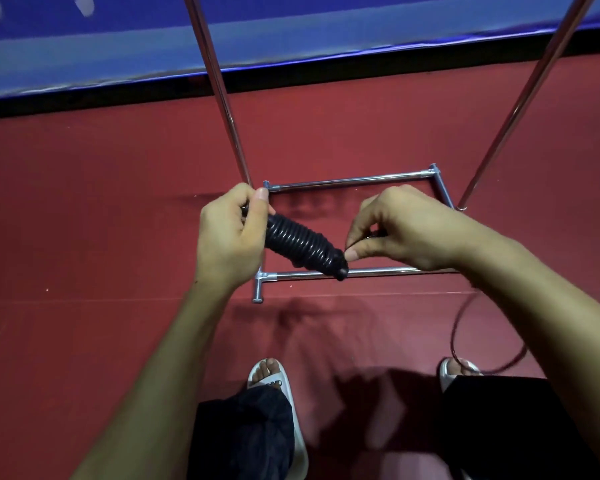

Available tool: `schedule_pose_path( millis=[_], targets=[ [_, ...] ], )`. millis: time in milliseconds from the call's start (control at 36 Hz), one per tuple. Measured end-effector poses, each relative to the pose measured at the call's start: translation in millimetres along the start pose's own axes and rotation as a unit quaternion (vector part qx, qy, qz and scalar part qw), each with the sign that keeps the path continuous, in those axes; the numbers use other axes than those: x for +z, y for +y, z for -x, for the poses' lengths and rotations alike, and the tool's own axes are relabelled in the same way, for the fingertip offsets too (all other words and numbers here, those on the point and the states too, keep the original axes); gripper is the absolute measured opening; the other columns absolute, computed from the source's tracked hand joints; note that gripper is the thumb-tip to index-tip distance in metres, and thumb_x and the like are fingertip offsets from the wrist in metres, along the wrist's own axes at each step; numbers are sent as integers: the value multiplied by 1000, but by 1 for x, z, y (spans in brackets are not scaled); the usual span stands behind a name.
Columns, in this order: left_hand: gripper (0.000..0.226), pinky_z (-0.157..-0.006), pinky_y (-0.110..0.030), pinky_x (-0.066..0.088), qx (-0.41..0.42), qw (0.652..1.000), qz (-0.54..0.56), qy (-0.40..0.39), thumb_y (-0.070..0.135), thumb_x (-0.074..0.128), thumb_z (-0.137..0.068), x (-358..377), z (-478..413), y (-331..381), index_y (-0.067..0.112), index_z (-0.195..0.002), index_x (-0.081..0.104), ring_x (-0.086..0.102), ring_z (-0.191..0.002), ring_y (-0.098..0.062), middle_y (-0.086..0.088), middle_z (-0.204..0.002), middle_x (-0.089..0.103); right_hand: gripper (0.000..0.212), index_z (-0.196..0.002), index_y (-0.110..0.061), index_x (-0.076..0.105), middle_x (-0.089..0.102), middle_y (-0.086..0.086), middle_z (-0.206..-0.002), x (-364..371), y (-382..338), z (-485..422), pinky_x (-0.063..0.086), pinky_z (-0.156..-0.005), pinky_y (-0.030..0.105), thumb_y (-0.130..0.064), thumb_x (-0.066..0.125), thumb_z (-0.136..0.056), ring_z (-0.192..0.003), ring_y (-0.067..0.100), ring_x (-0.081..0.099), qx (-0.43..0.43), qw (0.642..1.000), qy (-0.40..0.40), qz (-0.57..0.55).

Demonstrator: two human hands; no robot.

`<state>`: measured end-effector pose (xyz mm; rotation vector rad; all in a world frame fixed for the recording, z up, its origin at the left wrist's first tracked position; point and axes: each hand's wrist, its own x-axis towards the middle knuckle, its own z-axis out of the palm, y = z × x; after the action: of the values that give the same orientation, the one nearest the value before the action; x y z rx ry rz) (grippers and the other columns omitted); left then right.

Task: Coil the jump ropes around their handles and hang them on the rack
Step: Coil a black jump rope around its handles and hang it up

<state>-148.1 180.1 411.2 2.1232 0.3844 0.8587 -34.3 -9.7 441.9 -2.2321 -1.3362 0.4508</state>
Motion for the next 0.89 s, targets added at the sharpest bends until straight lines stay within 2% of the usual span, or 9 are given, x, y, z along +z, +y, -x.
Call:
schedule_pose_path(
  millis=[56,111,194,333,417,583,667,750,889],
  targets=[
    [32,-49,-20,33,-20,999,44,-18,25,47,-93,-3,0,1,20,-62,56,42,-47,-2,11,-48,48,9,-80,-17,78,66,-12,-70,0,3,0,40,-65,11,-26,80,-77,-67,-4,58,-25,998,-13,-56],
    [34,-49,-25,32,-38,994,99,-25,26,49,-92,-6,-2,0,20,-60,57,40,-48,-5,11,-48,48,10,-79,-11,78,70,-2,-68,-1,2,1,45,-64,19,-20,80,-76,-62,0,56,-28,988,-24,-153],
    [34,-49,-28,30,-78,974,211,-33,33,52,-88,-9,-3,1,21,-57,60,38,-47,-14,3,-49,47,19,-74,-6,74,64,11,-62,-1,3,2,37,-49,23,-23,80,-69,-54,19,44,-26,953,-33,-301],
    [36,-47,-29,30,-127,942,310,-23,22,48,-90,-3,-1,9,14,-56,55,38,-44,-17,-3,-48,44,8,-66,-15,71,65,8,-58,9,11,0,31,-44,24,-18,75,-72,-42,14,46,-3,904,-62,-422],
    [33,-47,-27,33,-167,917,361,9,20,46,-92,1,-1,12,8,-61,46,37,-44,-15,0,-48,41,17,-61,-18,69,61,4,-54,16,13,-2,33,-41,20,-16,68,-78,-39,12,45,0,876,-45,-480],
    [38,-42,-18,41,-270,850,439,108,10,40,-103,15,-1,23,9,-66,43,43,-40,-8,4,-46,43,30,-51,-18,58,47,-2,-45,31,-3,-6,26,-39,17,-28,61,-79,-36,7,31,33,803,77,-590],
    [30,-44,-26,51,-354,786,479,165,12,46,-102,22,-3,27,10,-72,46,51,-39,-11,1,-46,49,30,-67,-11,59,51,1,-49,48,-15,-12,20,-39,13,-22,55,-94,-36,6,26,69,758,166,-627],
    [28,-47,-32,55,-397,750,479,222,14,46,-102,27,-7,24,10,-75,47,51,-37,-12,0,-43,49,32,-79,-2,64,53,3,-52,65,-28,-14,23,-39,14,-20,49,-101,-38,6,27,113,771,175,-602],
    [39,-48,-29,46,-324,838,343,275,19,45,-102,27,-14,7,13,-63,45,44,-41,-14,5,-43,45,30,-78,8,64,52,6,-52,73,-37,-11,27,-47,26,-15,59,-96,-44,14,33,152,868,140,-451]
  ],
)
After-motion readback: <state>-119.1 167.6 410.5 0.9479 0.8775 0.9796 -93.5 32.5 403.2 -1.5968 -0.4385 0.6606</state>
